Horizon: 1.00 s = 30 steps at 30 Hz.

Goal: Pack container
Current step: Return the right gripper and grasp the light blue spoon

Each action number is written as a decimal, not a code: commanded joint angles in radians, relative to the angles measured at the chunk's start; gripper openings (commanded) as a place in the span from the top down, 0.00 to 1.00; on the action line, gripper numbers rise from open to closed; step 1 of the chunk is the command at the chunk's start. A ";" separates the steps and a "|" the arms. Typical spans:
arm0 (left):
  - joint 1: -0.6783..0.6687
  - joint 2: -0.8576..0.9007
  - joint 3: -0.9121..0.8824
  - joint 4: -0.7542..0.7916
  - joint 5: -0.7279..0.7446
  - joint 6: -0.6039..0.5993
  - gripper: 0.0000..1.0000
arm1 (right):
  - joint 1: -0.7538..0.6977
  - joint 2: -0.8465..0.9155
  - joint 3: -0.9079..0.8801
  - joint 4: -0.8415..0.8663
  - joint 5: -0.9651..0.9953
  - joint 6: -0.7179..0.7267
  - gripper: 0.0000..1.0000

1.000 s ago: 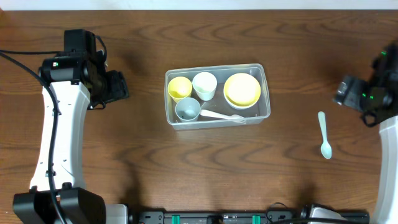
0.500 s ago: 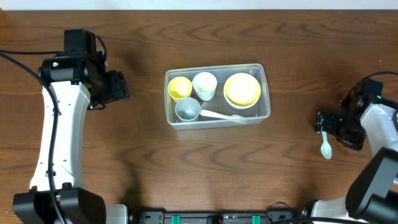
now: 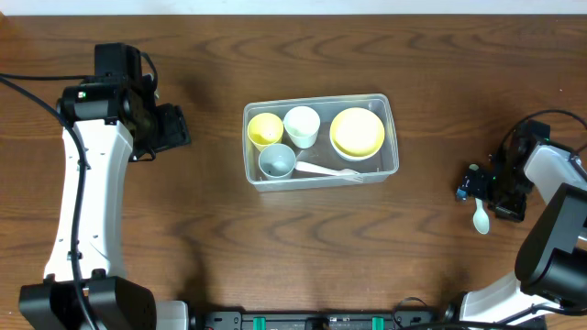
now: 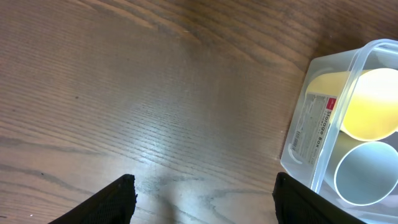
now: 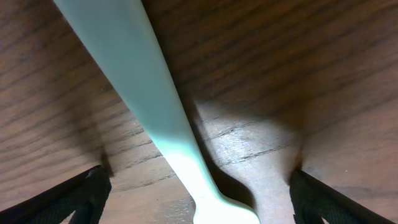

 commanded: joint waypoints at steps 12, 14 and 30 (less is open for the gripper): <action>0.004 0.005 -0.003 -0.002 -0.001 -0.001 0.29 | -0.007 0.042 -0.004 0.019 -0.023 -0.019 0.48; 0.004 0.005 -0.003 -0.002 -0.001 -0.002 0.29 | -0.007 0.042 -0.004 0.020 -0.023 -0.019 0.58; 0.004 0.005 -0.003 -0.002 -0.001 -0.002 0.29 | -0.006 0.042 -0.004 0.031 -0.023 -0.019 0.90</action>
